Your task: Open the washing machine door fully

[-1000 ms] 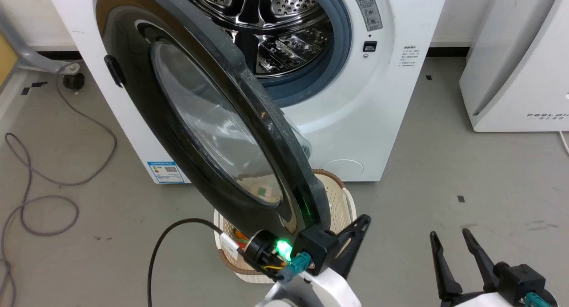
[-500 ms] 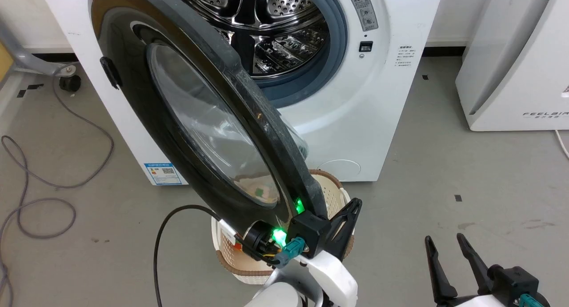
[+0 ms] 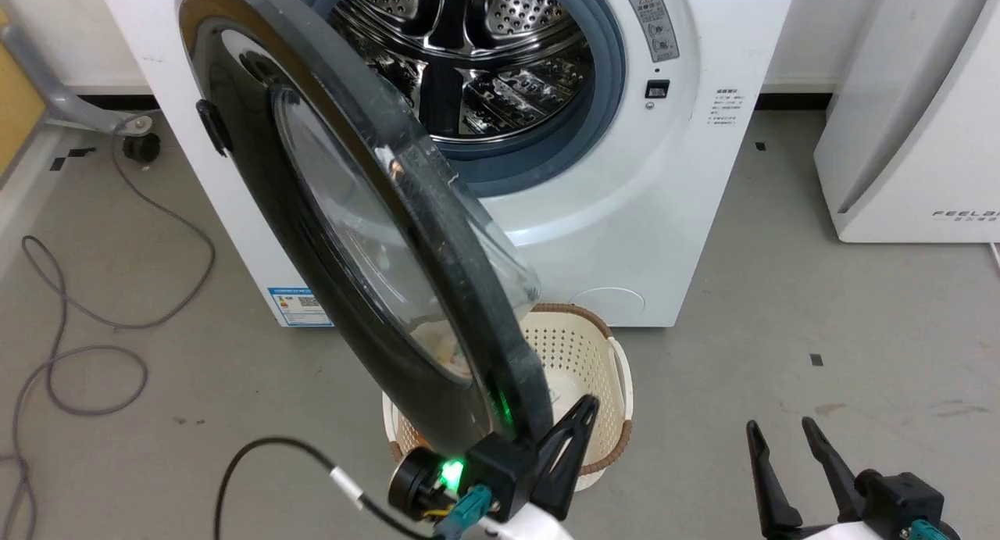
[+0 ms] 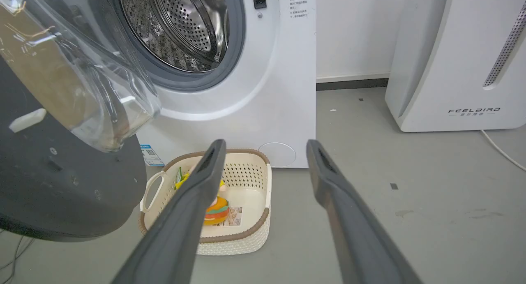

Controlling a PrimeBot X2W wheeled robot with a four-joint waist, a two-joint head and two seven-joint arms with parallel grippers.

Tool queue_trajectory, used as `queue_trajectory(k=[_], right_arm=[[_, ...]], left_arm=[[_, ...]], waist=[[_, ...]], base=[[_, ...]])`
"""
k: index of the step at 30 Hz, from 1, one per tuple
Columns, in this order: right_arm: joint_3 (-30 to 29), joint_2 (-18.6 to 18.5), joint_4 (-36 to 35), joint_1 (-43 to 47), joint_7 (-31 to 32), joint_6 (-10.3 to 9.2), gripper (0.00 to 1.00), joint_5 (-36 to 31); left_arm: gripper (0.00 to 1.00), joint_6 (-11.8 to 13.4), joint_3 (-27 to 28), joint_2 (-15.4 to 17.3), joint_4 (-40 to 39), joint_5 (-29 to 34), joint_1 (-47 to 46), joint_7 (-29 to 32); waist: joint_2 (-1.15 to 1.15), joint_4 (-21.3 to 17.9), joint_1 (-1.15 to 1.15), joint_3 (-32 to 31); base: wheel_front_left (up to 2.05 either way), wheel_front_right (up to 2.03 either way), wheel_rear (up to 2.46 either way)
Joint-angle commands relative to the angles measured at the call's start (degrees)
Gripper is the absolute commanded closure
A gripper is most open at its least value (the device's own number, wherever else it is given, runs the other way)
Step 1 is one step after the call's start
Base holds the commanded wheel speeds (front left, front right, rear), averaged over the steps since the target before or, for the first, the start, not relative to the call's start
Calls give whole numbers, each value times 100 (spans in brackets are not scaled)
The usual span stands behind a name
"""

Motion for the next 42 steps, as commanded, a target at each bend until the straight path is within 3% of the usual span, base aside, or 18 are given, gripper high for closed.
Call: queue_trajectory(k=[1,20,42], right_arm=[[21,18,48,-12,-26,3,0,43],[-3,18,273,179,13,3,0,49],[-129,18,372,226,47,3,0,132]], left_arm=[[100,156,122,271,-82,40,146,29],[100,831,51,1085,-1564,223,1328,215],[100,1482,590,1514,-2090,63,1877,198]], waist=[[0,23,0,-28],[0,604,0,-313],[0,2013,0,-317]], base=[[0,0,0],[0,0,0],[0,0,0]])
